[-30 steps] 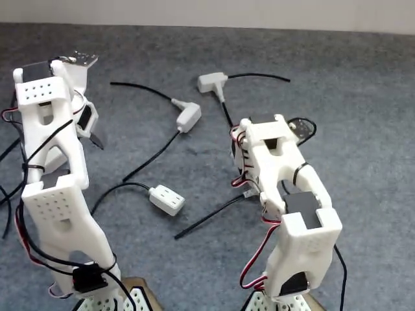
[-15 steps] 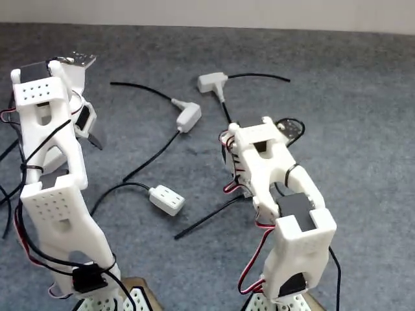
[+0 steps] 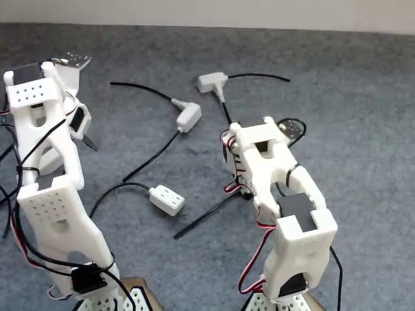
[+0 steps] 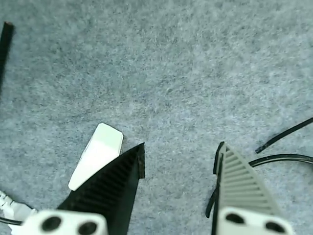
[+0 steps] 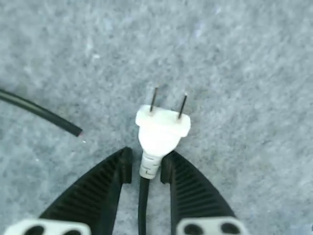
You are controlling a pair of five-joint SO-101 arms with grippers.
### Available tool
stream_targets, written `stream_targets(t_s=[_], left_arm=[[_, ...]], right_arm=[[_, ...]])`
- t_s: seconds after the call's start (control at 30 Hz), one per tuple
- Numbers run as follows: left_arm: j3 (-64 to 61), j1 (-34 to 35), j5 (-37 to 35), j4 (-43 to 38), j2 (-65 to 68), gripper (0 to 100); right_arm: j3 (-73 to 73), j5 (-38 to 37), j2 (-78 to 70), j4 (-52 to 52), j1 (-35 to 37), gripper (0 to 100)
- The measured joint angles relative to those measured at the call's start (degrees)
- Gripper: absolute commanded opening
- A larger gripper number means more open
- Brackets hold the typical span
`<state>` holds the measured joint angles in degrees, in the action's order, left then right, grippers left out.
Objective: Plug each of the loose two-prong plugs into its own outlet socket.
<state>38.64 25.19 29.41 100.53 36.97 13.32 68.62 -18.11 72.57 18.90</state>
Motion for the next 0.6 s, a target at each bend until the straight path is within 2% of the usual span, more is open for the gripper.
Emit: stream_targets(t_s=[0.07,0.13,0.3,0.37,0.53,0.6], left_arm=[[0.00,0.00,0.00,0.00,0.00,24],[0.00,0.00,0.00,0.00,0.00,24],[0.00,0.00,0.00,0.00,0.00,24],[0.00,0.00,0.00,0.00,0.00,24],[0.00,0.00,0.00,0.00,0.00,24],[0.00,0.00,0.00,0.00,0.00,24]], right_arm=[[0.00,-0.09,0.00,0.00,0.00,1.2],[0.00,-3.43,0.00,0.00,0.00,0.7],[0.00,-23.21,0.00,0.26,-0.09,0.6],[0.00,-33.14,0.00,0.35,-0.09,0.7],[-0.44,-65.85,0.00,4.04,0.88,0.7],[-0.44,-76.04,0.00,5.19,1.76,0.7]])
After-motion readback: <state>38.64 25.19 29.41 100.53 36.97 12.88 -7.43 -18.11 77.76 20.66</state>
